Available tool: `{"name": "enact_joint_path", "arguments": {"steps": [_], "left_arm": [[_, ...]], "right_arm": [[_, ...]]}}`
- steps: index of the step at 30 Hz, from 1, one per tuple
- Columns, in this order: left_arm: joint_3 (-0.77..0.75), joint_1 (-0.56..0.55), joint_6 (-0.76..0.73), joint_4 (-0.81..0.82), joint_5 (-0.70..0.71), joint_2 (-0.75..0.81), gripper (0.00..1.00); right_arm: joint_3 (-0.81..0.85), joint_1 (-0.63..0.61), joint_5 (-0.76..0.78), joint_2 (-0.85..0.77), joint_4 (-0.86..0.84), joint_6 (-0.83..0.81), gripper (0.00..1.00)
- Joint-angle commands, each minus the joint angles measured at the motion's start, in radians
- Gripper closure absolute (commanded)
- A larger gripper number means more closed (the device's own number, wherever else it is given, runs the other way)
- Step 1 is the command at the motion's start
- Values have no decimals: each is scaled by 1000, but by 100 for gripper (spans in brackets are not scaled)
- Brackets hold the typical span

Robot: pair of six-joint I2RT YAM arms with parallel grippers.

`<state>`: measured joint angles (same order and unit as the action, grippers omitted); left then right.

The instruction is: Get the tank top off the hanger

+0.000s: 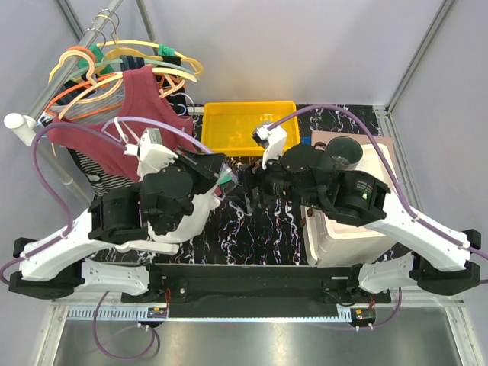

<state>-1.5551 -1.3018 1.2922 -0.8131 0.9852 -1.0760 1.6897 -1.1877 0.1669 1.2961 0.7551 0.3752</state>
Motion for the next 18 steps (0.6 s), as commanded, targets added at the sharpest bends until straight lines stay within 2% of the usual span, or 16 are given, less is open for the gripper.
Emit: {"name": "enact_joint_path", "arguments": {"steps": [1, 5, 7, 10, 11, 12, 14, 16, 18], "left_arm": [[-16, -22, 10, 63, -3, 13, 100], [-25, -39, 10, 63, -13, 7, 100], [-34, -51, 1, 66, -14, -2, 100], [-65, -77, -36, 69, -16, -27, 100], [-72, -88, -47, 71, -8, -35, 100], [-74, -99, -53, 74, -2, -35, 100], [-69, -125, -82, 78, 3, -32, 100], [-66, -126, -102, 86, -22, -25, 98], [-65, -126, -169, 110, -46, -12, 84]], "right_arm": [[-16, -1, 45, -35, -69, 4, 23], [-38, 0, -1, -29, -112, 28, 40], [-54, -1, -42, -29, -155, 54, 43], [-84, -1, -55, -37, -178, 74, 58], [-97, -1, -52, -43, -180, 79, 67], [-108, -1, -40, -61, -180, 86, 82], [-149, -3, -23, -86, -192, 96, 97], [-176, -1, 3, -126, -203, 114, 100], [-199, -1, 16, -162, -209, 114, 100]]}}
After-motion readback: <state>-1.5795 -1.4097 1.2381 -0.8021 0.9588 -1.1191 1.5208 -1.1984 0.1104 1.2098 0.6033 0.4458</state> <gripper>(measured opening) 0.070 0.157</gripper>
